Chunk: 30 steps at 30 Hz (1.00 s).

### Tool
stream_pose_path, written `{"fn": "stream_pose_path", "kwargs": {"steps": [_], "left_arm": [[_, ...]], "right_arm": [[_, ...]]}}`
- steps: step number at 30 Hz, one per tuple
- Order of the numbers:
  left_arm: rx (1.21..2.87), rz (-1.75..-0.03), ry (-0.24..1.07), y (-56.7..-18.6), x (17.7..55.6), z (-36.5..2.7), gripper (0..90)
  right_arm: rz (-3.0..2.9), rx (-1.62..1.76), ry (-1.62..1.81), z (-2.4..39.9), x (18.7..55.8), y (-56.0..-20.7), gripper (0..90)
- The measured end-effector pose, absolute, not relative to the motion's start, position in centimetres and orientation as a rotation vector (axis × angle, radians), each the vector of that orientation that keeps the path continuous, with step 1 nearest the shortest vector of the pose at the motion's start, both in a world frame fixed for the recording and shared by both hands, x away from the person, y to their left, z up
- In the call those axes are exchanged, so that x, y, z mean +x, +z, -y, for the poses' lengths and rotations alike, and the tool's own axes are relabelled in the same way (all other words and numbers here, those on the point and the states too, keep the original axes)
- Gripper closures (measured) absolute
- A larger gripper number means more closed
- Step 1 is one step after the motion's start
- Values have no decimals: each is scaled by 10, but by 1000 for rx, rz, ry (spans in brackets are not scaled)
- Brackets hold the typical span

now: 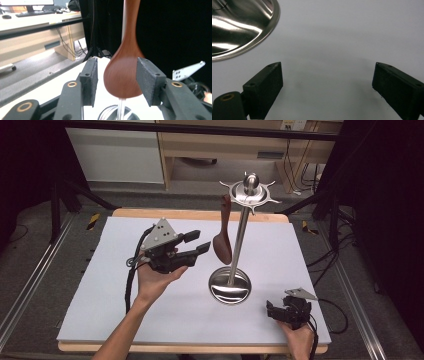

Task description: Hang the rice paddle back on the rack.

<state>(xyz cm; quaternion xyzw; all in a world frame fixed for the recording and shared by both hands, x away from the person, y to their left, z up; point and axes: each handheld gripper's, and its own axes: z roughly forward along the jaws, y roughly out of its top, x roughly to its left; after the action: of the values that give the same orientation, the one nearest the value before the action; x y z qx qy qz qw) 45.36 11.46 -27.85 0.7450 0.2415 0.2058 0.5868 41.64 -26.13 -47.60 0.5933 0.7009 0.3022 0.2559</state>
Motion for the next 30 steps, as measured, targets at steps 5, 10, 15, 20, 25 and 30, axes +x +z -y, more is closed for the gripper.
{"fn": "stream_pose_path", "kwargs": {"steps": [5,10,15,20,25,30], "left_arm": [[1772,-605,474,-299,455,-131,481],[1796,-658,467,-320,457,-147,465],[1811,-706,457,-341,459,-164,454],[1824,-748,449,-355,459,-177,447],[1842,-790,450,-371,456,-194,438],[1867,-831,447,-390,453,-207,431]], "right_arm": [[-1898,1614,819,262,416,-476,101],[-1898,1614,817,261,416,-476,101],[-1894,1620,818,261,416,-476,101],[-1896,1617,815,262,416,-476,101],[-1893,1619,817,262,415,-476,101],[-1894,1614,815,262,415,-476,100]]}}
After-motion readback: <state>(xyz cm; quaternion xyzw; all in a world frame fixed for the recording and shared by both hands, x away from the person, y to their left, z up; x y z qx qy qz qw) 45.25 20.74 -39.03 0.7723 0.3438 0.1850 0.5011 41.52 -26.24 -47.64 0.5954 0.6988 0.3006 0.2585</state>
